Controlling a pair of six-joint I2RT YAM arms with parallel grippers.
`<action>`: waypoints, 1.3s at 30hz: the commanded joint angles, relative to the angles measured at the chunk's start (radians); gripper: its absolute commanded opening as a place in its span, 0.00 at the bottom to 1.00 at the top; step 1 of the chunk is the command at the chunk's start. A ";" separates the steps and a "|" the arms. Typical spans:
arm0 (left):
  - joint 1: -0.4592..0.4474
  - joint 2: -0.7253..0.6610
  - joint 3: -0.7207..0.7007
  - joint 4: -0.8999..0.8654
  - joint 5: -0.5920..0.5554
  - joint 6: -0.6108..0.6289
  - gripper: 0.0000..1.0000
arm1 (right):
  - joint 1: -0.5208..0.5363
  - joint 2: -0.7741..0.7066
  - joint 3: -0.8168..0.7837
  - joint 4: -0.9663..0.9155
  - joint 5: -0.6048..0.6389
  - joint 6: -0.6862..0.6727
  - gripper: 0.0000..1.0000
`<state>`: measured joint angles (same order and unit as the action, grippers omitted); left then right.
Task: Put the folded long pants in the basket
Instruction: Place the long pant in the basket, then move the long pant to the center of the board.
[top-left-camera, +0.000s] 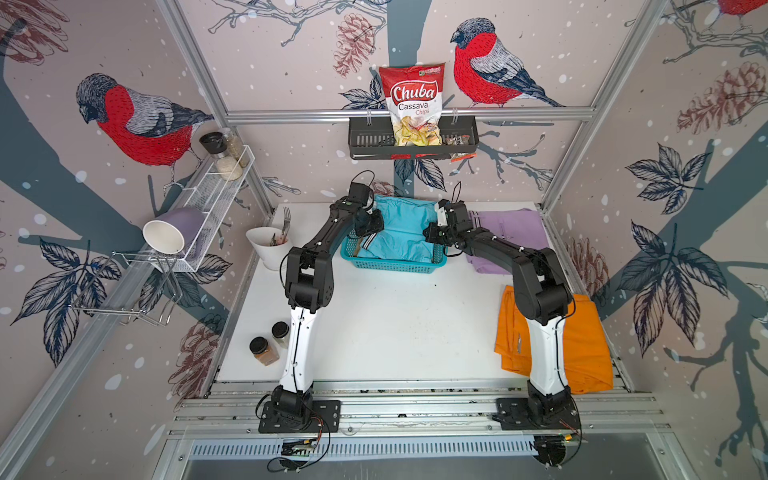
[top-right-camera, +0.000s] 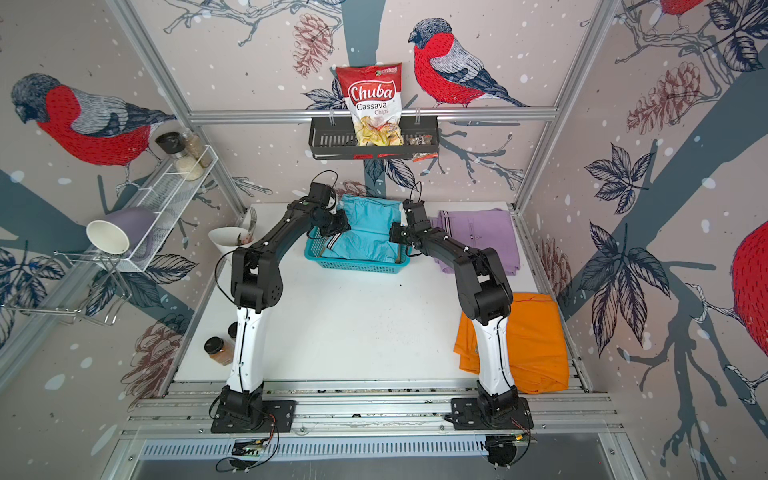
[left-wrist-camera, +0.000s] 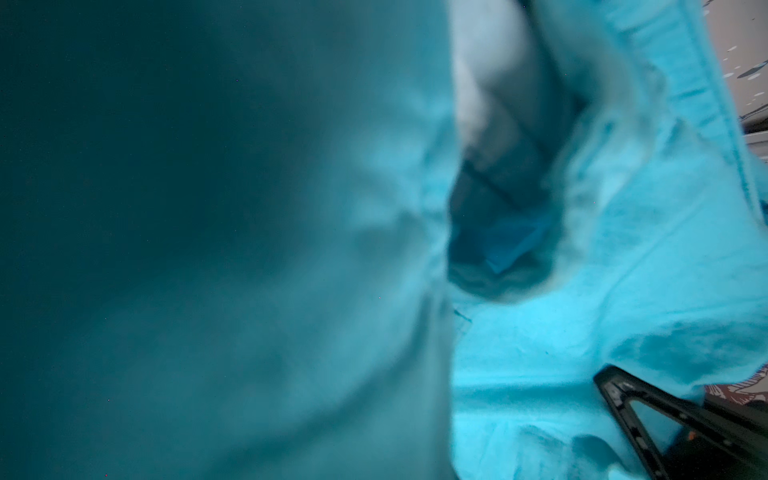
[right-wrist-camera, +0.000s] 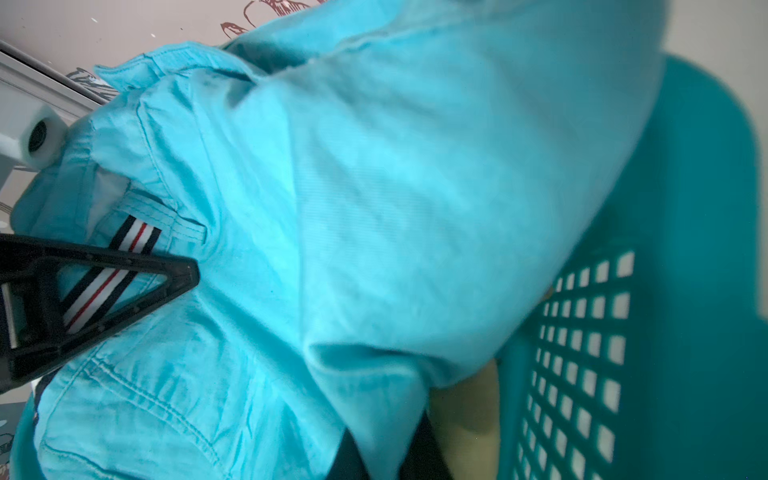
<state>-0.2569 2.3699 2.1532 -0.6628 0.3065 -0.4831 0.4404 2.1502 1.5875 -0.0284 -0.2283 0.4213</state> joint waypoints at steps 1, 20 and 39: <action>0.013 0.002 0.007 -0.019 -0.072 -0.014 0.06 | -0.001 -0.024 -0.030 -0.091 0.102 -0.015 0.00; 0.019 0.092 0.013 -0.055 -0.101 -0.059 0.02 | -0.005 0.044 -0.093 -0.059 0.118 0.008 0.00; -0.114 -0.458 -0.315 0.006 -0.282 -0.159 0.96 | 0.042 -0.364 -0.192 -0.059 0.255 -0.032 0.83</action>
<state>-0.3412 1.9564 1.8645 -0.6197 0.0620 -0.6033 0.4816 1.8656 1.4612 -0.0841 -0.0467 0.4141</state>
